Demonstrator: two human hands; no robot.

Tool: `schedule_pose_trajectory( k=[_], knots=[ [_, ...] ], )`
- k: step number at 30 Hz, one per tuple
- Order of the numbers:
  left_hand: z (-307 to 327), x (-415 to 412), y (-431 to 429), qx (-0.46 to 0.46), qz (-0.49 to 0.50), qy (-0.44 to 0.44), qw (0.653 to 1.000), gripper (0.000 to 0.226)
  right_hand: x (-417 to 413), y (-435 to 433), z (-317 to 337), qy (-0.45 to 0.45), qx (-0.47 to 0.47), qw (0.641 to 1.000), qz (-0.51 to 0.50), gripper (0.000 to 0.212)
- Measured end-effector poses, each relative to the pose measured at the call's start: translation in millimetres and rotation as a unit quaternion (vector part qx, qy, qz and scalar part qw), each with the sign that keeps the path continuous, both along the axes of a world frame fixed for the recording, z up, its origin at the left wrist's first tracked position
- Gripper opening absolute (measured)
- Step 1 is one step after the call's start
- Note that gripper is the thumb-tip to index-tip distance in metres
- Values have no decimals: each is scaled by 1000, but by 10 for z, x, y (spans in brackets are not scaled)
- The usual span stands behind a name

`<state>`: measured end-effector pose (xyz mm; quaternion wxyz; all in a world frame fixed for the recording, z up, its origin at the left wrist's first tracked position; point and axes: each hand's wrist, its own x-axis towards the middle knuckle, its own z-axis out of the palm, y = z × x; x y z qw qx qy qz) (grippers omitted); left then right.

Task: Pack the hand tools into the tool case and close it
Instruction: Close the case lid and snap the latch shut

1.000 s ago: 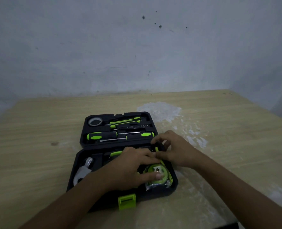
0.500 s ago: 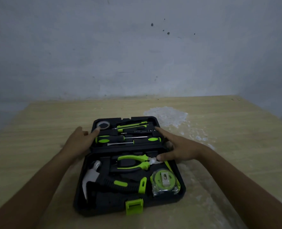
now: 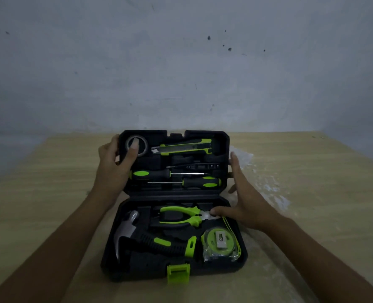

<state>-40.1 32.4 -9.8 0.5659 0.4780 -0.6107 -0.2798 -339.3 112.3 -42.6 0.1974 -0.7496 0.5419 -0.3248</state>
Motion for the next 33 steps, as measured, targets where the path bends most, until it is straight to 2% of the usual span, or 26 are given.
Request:
schedule_pose_trajectory(
  k=[2, 5, 7, 10, 14, 17, 20, 23, 26, 28, 29, 31, 33],
  knots=[
    [7, -19, 170, -33, -11, 7, 999, 57, 22, 45, 1, -3, -26, 1000, -11, 136],
    [-31, -25, 376, -72, -11, 63, 995, 44, 45, 91, 10, 9, -72, 997, -35, 138],
    [-43, 0, 498, -100, -37, 105, 989, 47, 35, 136, 5, 2, -86, 995, -48, 134],
    [-121, 34, 704, -107, -43, 100, 988, 50, -31, 232, -46, 23, -97, 994, -46, 110],
    [-251, 61, 972, -96, -82, 111, 986, 32, -154, 375, -92, 21, -108, 994, 2, 71],
    [-330, 160, 1104, -86, -105, 68, 988, 32, -198, 455, -96, -4, -110, 994, 25, 55],
    [-415, 216, 1180, -89, -113, 18, 989, 38, -219, 499, -99, -14, -110, 993, 41, 48],
    [-441, 267, 1182, -89, -124, -7, 988, 50, -227, 551, -96, -64, -54, 996, 18, 58],
    [-450, 340, 1129, -85, -150, -65, 983, 53, -150, 620, -119, -147, 13, 989, 22, 41],
    [-475, 353, 1079, -70, -166, -98, 979, 55, -103, 613, -106, -210, 61, 976, 16, 70],
    [-506, 349, 1052, -64, -170, -116, 976, 56, -94, 582, -113, -216, 78, 973, 4, 77],
    [-563, 327, 985, -61, -169, -162, 970, 58, -66, 514, -118, -229, 95, 969, 0, 73],
    [-600, 310, 942, -55, -164, -197, 965, 62, -45, 469, -102, -220, 91, 971, -2, 60]
  ],
)
